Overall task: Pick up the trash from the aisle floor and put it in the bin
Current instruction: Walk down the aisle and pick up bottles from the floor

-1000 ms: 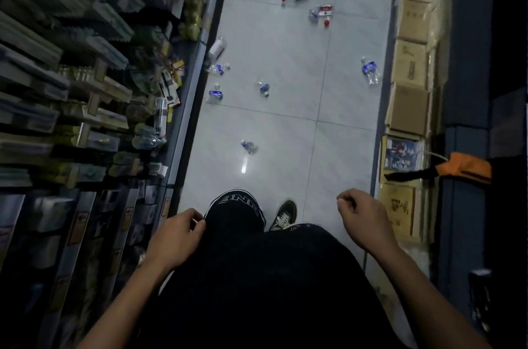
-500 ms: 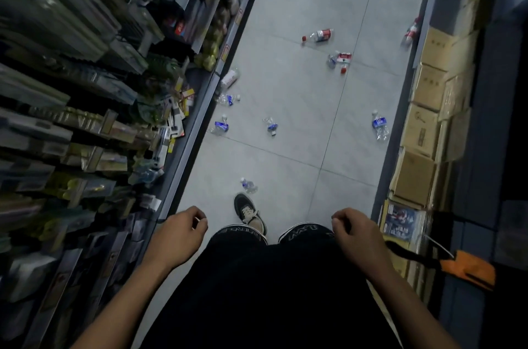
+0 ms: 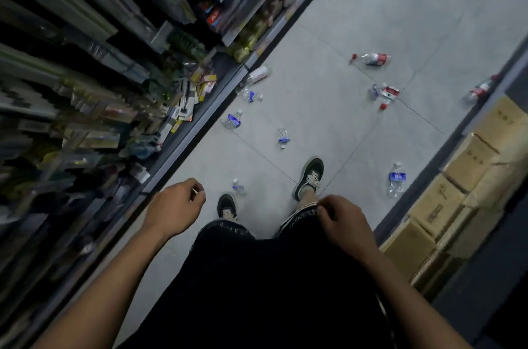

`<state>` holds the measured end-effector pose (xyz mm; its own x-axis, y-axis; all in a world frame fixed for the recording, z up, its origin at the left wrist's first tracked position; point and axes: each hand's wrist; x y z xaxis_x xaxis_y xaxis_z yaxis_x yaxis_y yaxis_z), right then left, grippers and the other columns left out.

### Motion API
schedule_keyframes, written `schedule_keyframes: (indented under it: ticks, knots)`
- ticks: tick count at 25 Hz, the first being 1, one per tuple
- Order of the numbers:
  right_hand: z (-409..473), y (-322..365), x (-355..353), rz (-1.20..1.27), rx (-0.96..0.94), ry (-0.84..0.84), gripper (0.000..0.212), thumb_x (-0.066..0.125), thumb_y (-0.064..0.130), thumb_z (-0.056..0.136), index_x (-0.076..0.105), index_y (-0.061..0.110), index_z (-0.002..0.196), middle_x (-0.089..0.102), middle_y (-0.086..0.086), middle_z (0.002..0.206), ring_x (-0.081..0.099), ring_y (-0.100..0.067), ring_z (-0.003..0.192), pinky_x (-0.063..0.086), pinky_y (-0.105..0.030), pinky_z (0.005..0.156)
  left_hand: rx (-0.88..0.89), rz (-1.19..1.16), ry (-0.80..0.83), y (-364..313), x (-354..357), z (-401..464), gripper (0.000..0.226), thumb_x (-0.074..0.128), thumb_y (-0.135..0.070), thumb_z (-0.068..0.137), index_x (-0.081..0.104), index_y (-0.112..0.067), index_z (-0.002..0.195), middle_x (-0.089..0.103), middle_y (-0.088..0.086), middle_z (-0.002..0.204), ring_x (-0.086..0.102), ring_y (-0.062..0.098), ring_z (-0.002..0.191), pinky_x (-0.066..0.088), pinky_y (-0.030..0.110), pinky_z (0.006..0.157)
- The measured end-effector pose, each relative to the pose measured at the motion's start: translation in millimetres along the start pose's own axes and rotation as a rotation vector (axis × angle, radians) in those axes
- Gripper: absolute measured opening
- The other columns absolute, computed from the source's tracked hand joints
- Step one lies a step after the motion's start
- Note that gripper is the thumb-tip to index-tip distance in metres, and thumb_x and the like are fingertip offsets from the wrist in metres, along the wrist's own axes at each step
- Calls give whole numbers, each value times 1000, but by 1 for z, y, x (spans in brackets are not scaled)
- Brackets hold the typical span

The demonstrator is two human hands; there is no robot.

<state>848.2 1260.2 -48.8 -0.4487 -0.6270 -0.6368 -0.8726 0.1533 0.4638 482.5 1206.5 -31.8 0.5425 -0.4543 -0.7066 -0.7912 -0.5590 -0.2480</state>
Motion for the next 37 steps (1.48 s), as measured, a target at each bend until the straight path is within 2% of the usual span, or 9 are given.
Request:
schedule_keyframes:
  ticks: [7,13,19,22,24,28,31,34,37]
  knots:
    - [99,-18,-93,-206,-181,173,20,49,38,92,64,25,92,66,2,94,62,-21,86,52,-40,75,-262,-256,3,-89,57,-3,14,53,-41,94,65,-33,95,69,-16,90,66,18,87,54,38,82]
    - [129,-14,-54,-294,-270,373,28,41,43,88,59,22,86,62,0,89,61,-25,83,52,-43,71,-359,-409,40,-106,106,19,14,53,-41,95,64,-34,94,68,-17,93,65,16,90,52,35,80]
    - [202,-50,66,-347,-182,488,11,54,29,91,61,20,94,64,-8,98,62,-30,88,39,-32,67,-482,-558,84,-60,213,95,11,54,-35,96,64,-34,95,69,-12,99,64,17,92,52,37,82]
    - [267,-88,156,-413,-155,537,27,52,27,95,59,14,117,64,-13,113,62,-33,102,45,-35,75,-534,-605,101,-26,308,166,9,59,-28,94,66,-27,100,69,-5,104,64,19,96,52,37,85]
    - [317,-111,215,-438,-145,534,41,51,26,96,52,12,134,59,-16,130,58,-36,116,50,-42,92,-547,-618,97,-2,377,220,11,63,-23,91,65,-23,101,67,1,106,64,22,99,51,36,86]
    - [427,-154,328,-454,-127,434,61,56,29,96,34,15,151,42,-17,146,46,-36,130,46,-50,105,-662,-607,104,44,503,332,45,64,-30,88,56,-16,130,49,15,134,53,34,122,47,43,101]
    - [505,-183,387,-495,-68,296,71,57,35,97,21,19,157,32,-22,150,43,-42,131,43,-51,104,-784,-581,-59,76,562,402,81,69,-46,86,32,-17,152,25,14,158,24,37,146,37,56,109]
    - [584,-205,428,-554,-8,155,89,61,40,96,1,33,161,11,-25,159,35,-46,136,43,-52,102,-884,-553,-160,117,614,461,108,76,-59,77,12,-24,157,6,11,166,3,34,153,36,65,106]
    - [643,-221,461,-620,38,80,94,65,44,92,-1,45,158,4,-25,160,35,-46,134,47,-52,94,-921,-557,-263,143,656,488,97,77,-50,78,21,-22,152,14,15,161,20,39,148,44,64,97]
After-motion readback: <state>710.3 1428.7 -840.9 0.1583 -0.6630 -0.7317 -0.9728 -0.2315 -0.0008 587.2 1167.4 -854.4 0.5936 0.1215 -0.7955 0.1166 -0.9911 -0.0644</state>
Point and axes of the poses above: each hand's wrist, its own z-axis towards the middle knuckle, its own x-axis out of the palm, y = z × x
